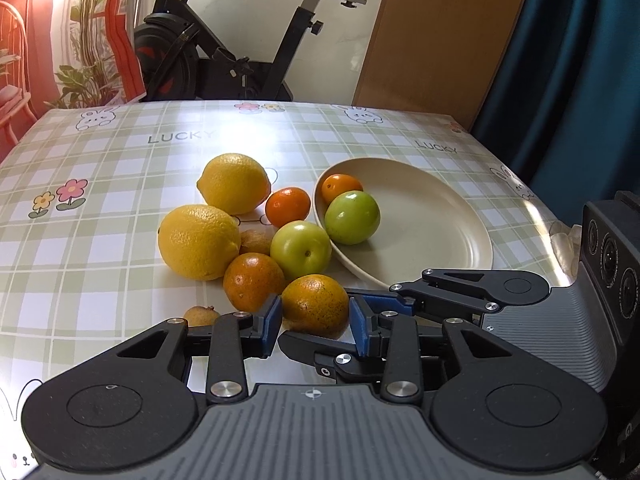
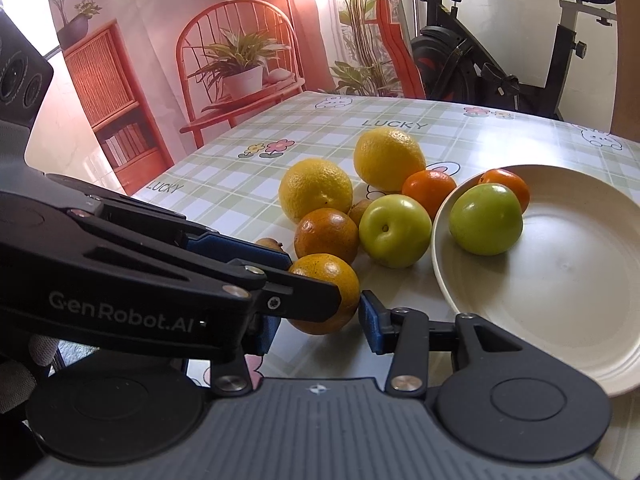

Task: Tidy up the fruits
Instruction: 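Lift the orange with the left tool and carry it toward the plate, then lower the orange onto the plate rim with the left tool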

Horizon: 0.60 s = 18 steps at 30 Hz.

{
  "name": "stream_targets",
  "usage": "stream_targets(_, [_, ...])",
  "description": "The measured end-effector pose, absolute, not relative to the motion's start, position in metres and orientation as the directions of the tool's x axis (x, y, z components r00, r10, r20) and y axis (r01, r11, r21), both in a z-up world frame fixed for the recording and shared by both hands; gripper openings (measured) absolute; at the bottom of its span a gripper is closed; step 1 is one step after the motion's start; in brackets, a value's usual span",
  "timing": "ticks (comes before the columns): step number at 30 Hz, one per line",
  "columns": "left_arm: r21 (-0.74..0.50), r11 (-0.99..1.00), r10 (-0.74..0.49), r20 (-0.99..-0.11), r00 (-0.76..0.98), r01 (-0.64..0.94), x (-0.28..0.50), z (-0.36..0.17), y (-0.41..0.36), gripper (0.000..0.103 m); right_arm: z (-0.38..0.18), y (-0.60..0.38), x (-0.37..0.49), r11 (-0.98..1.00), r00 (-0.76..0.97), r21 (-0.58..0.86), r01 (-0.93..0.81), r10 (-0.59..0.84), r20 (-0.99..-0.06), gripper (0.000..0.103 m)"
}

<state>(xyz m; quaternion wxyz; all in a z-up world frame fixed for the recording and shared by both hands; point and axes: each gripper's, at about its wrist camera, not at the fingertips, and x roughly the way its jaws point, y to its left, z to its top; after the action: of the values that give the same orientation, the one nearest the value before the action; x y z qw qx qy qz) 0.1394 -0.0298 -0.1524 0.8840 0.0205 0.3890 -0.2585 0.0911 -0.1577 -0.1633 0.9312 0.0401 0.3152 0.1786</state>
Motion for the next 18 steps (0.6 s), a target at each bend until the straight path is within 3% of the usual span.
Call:
stream_targets(9, [-0.110,0.818,-0.480,-0.671,0.565,0.564,0.156,-0.136,-0.076,0.038,-0.143,-0.193,0.089,0.957,0.824,0.212,-0.196,0.278,-0.494,0.045])
stream_targets(18, [-0.110,0.793,-0.485,-0.709,0.512,0.599,0.178,-0.146,-0.110,0.037,-0.150,-0.229,0.099,0.963,0.831,0.258,-0.074,0.203,-0.518,0.045])
